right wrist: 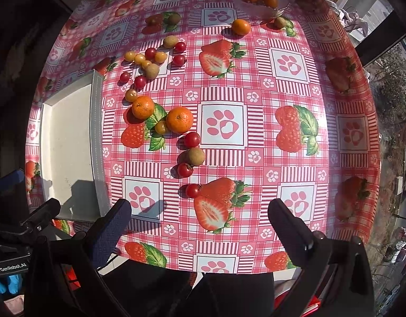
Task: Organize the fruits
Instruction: 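Move both tools toward the fruits beside the white tray, then grasp a mandarin with the left tool while the right tool grasps a red cherry tomato, then lower both fruits into the white tray and open both tools, then move both tools back toward the fruits on the cloth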
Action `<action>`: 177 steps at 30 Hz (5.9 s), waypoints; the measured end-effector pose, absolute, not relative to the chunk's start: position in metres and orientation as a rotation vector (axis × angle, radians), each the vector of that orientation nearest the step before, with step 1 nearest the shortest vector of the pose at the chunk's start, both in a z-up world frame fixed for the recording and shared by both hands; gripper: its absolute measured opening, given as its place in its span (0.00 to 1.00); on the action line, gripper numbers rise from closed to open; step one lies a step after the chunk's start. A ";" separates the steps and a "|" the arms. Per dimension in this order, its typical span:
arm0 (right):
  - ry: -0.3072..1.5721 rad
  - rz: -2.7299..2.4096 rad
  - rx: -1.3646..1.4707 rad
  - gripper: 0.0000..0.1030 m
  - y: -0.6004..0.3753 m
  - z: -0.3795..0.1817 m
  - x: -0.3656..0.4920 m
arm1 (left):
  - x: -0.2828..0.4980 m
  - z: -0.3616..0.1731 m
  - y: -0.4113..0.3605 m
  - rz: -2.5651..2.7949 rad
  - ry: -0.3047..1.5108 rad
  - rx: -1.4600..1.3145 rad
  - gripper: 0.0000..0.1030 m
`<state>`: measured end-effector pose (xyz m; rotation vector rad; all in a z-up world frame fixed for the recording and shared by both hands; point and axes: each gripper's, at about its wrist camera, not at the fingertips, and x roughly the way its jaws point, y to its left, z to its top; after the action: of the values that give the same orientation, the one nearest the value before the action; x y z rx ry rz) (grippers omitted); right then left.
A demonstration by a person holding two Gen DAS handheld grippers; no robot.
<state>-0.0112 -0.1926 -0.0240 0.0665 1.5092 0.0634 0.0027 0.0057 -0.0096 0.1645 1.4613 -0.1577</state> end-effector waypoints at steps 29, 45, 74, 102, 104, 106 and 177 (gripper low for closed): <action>1.541 0.027 0.048 1.00 -0.226 -0.066 -0.020 | 0.055 -0.046 -0.043 -0.162 1.415 0.089 1.00; 1.518 0.260 -0.047 0.97 -0.180 -0.125 -0.020 | 0.101 -0.104 -0.058 -0.011 1.413 0.035 1.00; 1.494 0.362 0.180 0.24 -0.176 -0.139 -0.035 | 0.064 -0.098 -0.054 -0.009 1.372 -0.017 0.37; 1.456 0.523 0.123 0.24 0.043 -0.103 0.067 | 0.076 -0.087 0.158 0.121 1.359 -0.043 0.38; 1.460 0.511 0.098 0.24 0.063 -0.112 0.078 | 0.086 -0.099 0.164 0.113 1.374 -0.037 0.38; 1.467 0.495 0.079 0.24 0.078 -0.120 0.088 | 0.093 -0.109 0.166 0.103 1.384 -0.025 0.38; 1.530 0.029 0.315 0.86 -0.208 -0.142 0.003 | 0.097 -0.118 -0.035 -0.168 1.442 0.152 0.82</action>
<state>0.0025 -0.2077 -0.1417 0.3151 1.5300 0.0291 0.0970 -0.0352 -0.1180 0.1524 1.4422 -0.1683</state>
